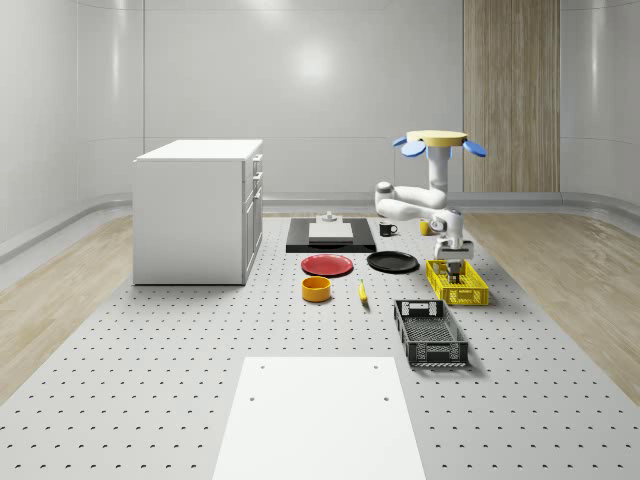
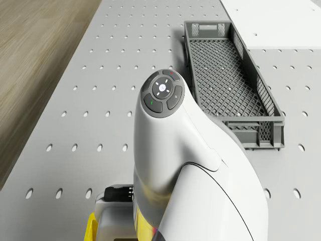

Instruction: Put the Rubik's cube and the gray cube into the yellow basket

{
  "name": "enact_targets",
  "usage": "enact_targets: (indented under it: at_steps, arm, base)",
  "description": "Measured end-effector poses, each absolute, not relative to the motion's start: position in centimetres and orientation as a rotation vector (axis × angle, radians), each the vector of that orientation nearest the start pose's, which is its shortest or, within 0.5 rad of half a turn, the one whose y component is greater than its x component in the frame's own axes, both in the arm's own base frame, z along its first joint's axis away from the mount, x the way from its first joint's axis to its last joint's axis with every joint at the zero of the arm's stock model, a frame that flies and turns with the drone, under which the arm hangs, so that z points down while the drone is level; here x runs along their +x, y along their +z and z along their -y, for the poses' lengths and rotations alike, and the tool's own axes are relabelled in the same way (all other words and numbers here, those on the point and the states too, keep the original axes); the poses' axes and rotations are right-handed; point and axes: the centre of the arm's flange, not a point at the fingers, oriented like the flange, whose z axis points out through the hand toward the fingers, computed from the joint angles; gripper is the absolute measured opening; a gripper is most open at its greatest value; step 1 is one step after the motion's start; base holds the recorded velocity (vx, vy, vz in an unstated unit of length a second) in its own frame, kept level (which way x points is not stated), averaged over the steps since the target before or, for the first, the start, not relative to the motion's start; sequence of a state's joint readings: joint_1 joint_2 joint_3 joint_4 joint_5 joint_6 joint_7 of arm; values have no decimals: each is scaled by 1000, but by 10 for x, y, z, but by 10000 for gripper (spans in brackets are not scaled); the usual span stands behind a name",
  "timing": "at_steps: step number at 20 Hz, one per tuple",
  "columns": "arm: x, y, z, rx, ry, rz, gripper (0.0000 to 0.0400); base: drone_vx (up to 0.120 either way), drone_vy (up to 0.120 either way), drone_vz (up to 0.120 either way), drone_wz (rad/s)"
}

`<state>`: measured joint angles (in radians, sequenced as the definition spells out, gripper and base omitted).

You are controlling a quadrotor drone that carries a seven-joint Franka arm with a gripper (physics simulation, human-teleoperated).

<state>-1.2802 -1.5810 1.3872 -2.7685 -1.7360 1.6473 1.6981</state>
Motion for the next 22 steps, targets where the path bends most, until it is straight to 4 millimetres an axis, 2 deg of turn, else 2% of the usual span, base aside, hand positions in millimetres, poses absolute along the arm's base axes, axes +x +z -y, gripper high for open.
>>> enact_targets:
  at_steps: [5,7,22]
  arm:
    - [339,495,-4,1,786,2,250]
    - [339,495,-4,1,786,2,250]
    - [339,549,-4,1,786,2,250]
  base:
    - [0,120,-120,0]
    - [0,20,-80,0]
    - [0,0,0,0]
